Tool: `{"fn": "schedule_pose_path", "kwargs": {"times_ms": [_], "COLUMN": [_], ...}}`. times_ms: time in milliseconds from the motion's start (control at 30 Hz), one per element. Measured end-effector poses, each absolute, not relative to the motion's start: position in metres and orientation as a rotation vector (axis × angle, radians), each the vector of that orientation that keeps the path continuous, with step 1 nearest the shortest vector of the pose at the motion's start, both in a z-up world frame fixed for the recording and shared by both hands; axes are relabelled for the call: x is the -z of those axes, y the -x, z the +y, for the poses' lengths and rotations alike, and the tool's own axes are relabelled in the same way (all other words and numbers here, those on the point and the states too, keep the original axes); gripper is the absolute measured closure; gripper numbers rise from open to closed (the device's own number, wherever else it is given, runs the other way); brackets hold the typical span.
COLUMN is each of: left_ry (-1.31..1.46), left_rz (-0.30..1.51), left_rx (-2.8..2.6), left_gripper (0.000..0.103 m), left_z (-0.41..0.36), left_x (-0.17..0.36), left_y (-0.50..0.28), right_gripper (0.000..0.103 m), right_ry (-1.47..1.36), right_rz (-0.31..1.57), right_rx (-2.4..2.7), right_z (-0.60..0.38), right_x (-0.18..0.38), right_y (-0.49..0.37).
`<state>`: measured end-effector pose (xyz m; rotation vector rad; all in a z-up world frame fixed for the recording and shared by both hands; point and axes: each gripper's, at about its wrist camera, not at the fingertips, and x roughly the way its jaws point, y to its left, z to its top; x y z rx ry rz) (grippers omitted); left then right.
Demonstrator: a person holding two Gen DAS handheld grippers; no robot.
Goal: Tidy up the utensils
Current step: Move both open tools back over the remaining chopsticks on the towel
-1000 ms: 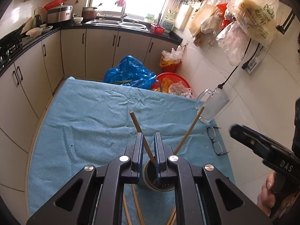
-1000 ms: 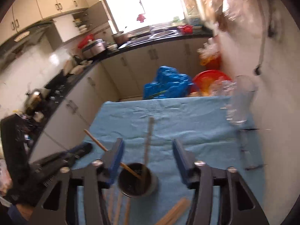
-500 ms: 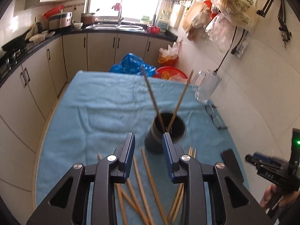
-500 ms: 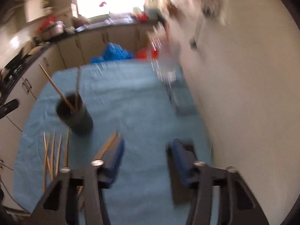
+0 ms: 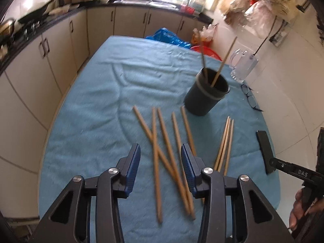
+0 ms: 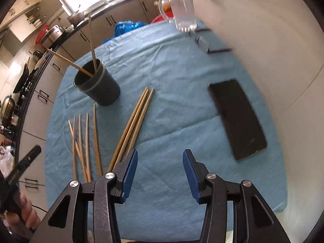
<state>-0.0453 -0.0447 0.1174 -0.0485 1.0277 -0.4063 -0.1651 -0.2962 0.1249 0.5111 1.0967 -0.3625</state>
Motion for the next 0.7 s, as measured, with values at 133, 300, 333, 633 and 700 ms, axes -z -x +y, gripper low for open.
{"fn": "schedule_pose_path", "kwargs": {"times_ms": [133, 300, 333, 633, 700], "left_ry": [0.057, 0.102, 0.109, 0.117, 0.108], "left_rz": [1.079, 1.169, 1.174, 1.25, 1.257], "left_rx": [0.36, 0.338, 0.327, 0.385, 0.39], "left_gripper": [0.063, 0.062, 0.062, 0.063, 0.07], "left_z": [-0.023, -0.005, -0.003, -0.019, -0.026], "left_x": [-0.104, -0.085, -0.083, -0.063, -0.061], "left_y": [0.045, 0.041, 0.04, 0.01, 0.0], "right_gripper": [0.053, 0.053, 0.053, 0.059, 0.066], "right_ry": [-0.507, -0.414, -0.417, -0.574, -0.59], "right_rz": [1.128, 1.131, 1.139, 1.229, 1.241], "right_rx": [0.445, 0.502, 0.508, 0.409, 0.4], "right_z": [-0.298, -0.304, -0.306, -0.316, -0.317], "right_x": [-0.113, -0.112, -0.112, -0.097, -0.095], "right_y": [0.159, 0.148, 0.146, 0.135, 0.134]}}
